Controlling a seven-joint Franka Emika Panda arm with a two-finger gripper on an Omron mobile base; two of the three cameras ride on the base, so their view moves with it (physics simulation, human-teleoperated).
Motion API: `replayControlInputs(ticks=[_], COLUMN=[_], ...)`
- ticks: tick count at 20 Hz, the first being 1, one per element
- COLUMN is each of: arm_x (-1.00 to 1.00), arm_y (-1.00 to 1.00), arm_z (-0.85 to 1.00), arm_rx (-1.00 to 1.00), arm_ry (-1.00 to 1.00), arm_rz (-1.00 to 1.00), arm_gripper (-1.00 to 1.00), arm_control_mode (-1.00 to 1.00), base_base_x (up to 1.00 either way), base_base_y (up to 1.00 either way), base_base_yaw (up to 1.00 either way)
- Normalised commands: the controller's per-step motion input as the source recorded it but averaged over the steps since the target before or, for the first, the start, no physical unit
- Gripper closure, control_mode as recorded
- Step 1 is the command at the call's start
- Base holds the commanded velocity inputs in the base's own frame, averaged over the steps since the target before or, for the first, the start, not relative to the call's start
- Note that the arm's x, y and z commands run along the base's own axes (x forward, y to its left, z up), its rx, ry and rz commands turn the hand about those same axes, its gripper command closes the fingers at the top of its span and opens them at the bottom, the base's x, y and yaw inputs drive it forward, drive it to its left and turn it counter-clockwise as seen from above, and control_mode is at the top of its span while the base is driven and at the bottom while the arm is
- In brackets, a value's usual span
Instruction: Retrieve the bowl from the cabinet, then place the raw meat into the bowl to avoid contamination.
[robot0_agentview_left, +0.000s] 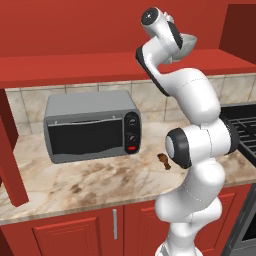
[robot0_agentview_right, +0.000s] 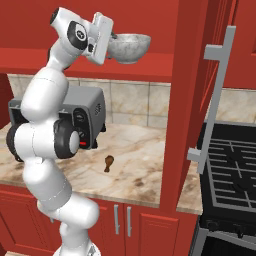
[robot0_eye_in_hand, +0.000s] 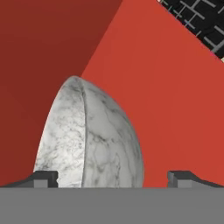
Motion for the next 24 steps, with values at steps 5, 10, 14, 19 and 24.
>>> replayControlInputs(ticks=[5, 10, 14, 19, 24], arm_x=[0.30, 0.23, 0.36, 0.22, 0.04], arm_y=[0.10, 0.06, 0.00, 0.04, 0.13], arm_z=[-0.12, -0.09, -0.09, -0.13, -0.21], arm_rx=[-0.03, 0.00, 0.00, 0.00, 0.00], arm_ry=[-0.02, 0.00, 0.00, 0.00, 0.00], arm_rz=[0.00, 0.00, 0.00, 0.00, 0.00], arm_gripper=[-1.00, -1.00, -1.00, -1.00, 1.00], arm_control_mode=[-1.00, -1.00, -1.00, -1.00, -1.00], base_base_x=[0.00, 0.00, 0.00, 0.00, 0.00], base_base_y=[0.00, 0.00, 0.00, 0.00, 0.00], base_base_yaw=[0.00, 0.00, 0.00, 0.00, 0.00])
